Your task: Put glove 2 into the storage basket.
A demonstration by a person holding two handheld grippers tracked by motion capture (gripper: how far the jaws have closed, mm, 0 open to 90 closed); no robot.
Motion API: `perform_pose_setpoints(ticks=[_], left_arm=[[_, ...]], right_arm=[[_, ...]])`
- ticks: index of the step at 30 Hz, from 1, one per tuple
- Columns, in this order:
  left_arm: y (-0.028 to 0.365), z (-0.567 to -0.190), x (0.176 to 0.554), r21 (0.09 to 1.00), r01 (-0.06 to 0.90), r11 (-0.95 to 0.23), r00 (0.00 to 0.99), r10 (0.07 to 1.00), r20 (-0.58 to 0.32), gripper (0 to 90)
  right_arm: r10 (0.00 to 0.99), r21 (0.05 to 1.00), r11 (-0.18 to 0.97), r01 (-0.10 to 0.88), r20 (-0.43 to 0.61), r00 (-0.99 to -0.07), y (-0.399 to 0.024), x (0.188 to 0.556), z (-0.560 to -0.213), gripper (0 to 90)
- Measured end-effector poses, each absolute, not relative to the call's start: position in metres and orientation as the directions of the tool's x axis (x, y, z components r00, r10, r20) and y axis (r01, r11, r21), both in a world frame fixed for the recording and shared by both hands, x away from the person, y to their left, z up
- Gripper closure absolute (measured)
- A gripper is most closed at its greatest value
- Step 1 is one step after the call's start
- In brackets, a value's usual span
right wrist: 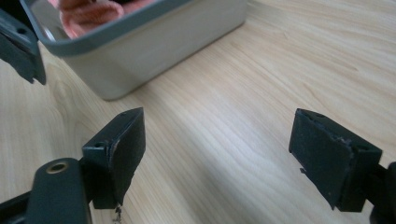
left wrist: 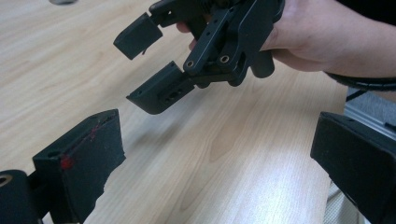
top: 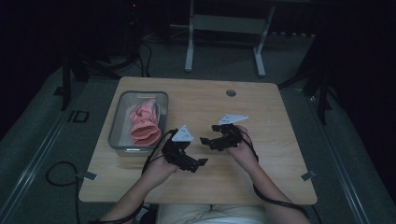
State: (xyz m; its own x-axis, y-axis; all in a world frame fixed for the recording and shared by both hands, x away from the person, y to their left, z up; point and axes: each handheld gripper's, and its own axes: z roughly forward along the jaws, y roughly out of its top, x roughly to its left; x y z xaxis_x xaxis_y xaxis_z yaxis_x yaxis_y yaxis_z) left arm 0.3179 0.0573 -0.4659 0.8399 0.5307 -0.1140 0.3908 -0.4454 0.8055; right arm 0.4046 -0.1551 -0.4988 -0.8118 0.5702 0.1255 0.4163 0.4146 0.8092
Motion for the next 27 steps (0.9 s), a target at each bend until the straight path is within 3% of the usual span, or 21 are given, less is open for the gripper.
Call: perform_pose_setpoints(ticks=[10, 19, 27], left_arm=[[0.037, -0.499, 0.320, 0.776, 0.396, -0.490, 0.870, 0.471, -0.147, 2.6], [0.026, -0.523, 0.317, 0.746, 0.358, -0.562, 0.887, 0.455, -0.084, 2.8], [0.028, -0.535, 0.314, 0.772, 0.355, -0.527, 0.893, 0.437, -0.112, 2.8]], right_arm=[[0.590, 0.808, 0.434, 0.399, 0.080, -0.804, -0.174, 0.391, -0.521, 14.4], [0.588, 0.809, 0.433, 0.397, 0.081, -0.805, -0.188, 0.381, -0.536, 14.2], [0.597, 0.790, 0.458, 0.406, 0.065, -0.800, -0.200, 0.373, -0.548, 14.2]])
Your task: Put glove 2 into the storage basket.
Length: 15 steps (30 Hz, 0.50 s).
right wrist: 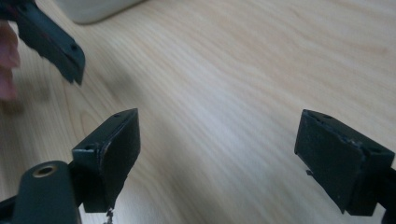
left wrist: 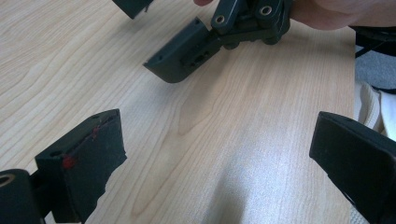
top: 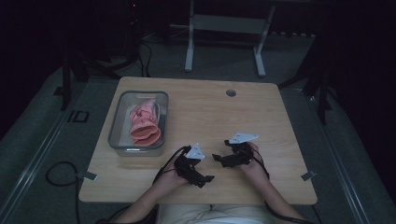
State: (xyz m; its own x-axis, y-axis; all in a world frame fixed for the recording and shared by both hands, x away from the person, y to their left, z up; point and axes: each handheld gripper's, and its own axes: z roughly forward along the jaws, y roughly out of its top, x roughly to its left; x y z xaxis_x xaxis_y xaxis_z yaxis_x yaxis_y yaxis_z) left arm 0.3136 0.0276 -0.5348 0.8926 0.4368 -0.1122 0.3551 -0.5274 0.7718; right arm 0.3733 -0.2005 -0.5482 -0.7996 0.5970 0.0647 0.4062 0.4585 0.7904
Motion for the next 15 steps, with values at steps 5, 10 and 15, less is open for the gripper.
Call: perform_pose_setpoints(ticks=[5, 10, 15], left_arm=[[0.027, -0.540, 0.314, 0.766, 0.360, -0.532, 0.893, 0.435, -0.116, 2.8], [0.027, -0.545, 0.313, 0.768, 0.352, -0.535, 0.893, 0.437, -0.106, 2.8], [0.027, -0.548, 0.311, 0.765, 0.337, -0.549, 0.898, 0.433, -0.084, 3.2]], right_arm=[[0.607, 0.785, 0.460, 0.416, 0.064, -0.792, -0.209, 0.370, -0.552, 14.2], [0.627, 0.793, 0.445, 0.416, 0.056, -0.777, -0.219, 0.367, -0.554, 14.2], [0.637, 0.799, 0.431, 0.420, 0.060, -0.769, -0.225, 0.366, -0.556, 14.2]])
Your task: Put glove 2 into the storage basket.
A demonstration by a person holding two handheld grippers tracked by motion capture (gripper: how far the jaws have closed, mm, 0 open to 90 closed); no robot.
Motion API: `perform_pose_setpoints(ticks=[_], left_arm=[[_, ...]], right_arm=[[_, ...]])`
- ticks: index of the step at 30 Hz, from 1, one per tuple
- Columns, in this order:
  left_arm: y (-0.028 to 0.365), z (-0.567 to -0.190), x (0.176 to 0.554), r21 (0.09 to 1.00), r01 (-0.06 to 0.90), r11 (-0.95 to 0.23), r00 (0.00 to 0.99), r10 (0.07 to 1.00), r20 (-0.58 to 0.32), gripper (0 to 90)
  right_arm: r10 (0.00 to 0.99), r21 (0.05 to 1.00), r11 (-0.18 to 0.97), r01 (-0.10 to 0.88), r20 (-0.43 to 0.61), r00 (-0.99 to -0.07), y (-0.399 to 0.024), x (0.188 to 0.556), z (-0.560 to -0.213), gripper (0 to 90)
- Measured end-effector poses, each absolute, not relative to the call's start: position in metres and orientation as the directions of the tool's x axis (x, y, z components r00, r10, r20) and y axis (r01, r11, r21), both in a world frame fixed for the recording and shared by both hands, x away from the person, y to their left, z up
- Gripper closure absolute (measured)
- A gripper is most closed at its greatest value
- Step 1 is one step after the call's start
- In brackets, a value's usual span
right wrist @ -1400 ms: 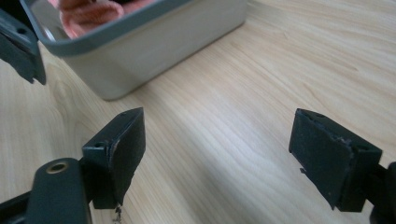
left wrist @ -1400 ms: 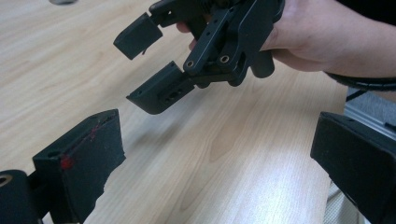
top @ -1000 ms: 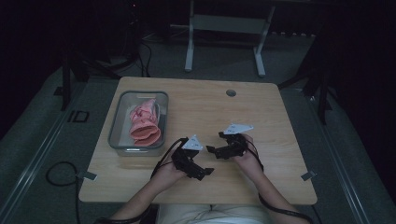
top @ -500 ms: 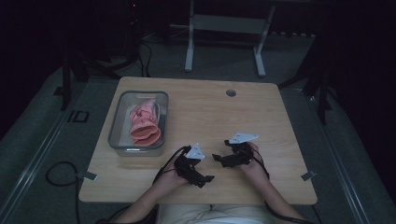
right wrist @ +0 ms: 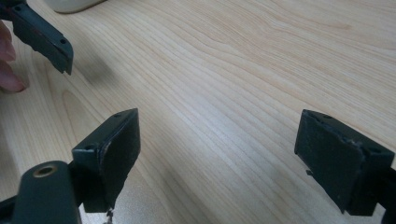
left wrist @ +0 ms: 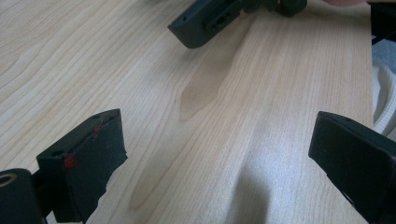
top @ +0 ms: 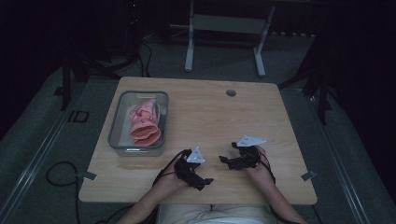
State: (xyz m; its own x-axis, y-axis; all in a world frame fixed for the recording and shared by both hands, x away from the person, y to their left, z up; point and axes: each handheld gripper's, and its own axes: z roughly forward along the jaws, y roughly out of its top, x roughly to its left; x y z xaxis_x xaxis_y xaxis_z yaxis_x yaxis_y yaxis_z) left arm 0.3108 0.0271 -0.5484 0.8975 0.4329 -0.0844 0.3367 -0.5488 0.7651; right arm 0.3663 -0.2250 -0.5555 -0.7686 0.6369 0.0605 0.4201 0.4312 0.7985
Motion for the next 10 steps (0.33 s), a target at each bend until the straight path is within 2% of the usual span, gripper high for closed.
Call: perform_pose_setpoints(ticks=[10], left_arm=[[0.0303, -0.5492, 0.3111, 0.767, 0.339, -0.544, 0.898, 0.432, -0.090, 3.3]], right_arm=[[0.642, 0.802, 0.422, 0.423, 0.065, -0.764, -0.2267, 0.3681, -0.5573, 14.3]])
